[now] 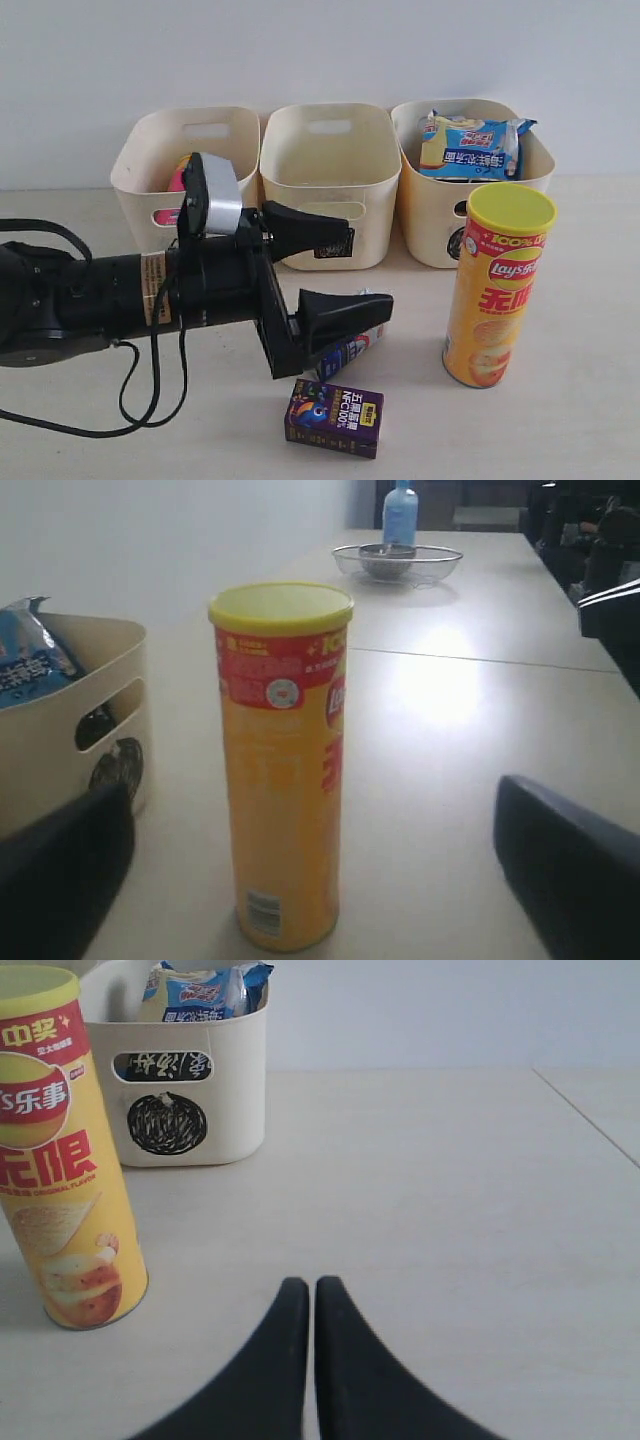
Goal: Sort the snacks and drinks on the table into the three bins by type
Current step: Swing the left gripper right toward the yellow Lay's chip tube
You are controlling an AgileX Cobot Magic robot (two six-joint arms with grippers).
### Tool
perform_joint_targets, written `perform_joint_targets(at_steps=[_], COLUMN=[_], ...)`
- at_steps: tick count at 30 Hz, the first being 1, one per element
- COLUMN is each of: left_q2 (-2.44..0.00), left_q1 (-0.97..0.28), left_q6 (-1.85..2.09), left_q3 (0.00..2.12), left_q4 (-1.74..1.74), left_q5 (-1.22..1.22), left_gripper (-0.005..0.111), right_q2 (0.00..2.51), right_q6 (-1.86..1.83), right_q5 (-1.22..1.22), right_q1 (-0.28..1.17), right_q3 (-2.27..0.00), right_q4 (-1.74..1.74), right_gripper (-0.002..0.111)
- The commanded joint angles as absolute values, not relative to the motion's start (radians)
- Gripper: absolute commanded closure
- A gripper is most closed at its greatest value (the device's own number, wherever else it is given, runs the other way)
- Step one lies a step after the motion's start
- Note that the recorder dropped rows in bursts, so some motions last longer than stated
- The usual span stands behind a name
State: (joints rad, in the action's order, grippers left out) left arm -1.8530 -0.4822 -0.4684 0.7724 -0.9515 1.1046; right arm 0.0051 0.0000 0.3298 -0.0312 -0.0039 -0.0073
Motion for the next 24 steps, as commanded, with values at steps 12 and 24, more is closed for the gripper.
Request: perform_joint_targets(at_steps=[12, 24], left_q2=[-2.05, -2.165], left_q1=[-0.59, -0.606], left_q6=[-0.562, -0.686], left_q3=[0.991, 1.144], left_q4=[-0.923, -0.988], left_q5=[1.091, 1.073], left_gripper=[-0.003, -0.003], right_q2=[0.0, 0.0], right_q6=[-0.005, -0.005], right_q5=[0.322, 0.322], right_q1=[-0.029, -0.029], right_q3=[0.0, 0.0], right_q4=[-0.011, -0.011], right_gripper=[0.108, 0.108])
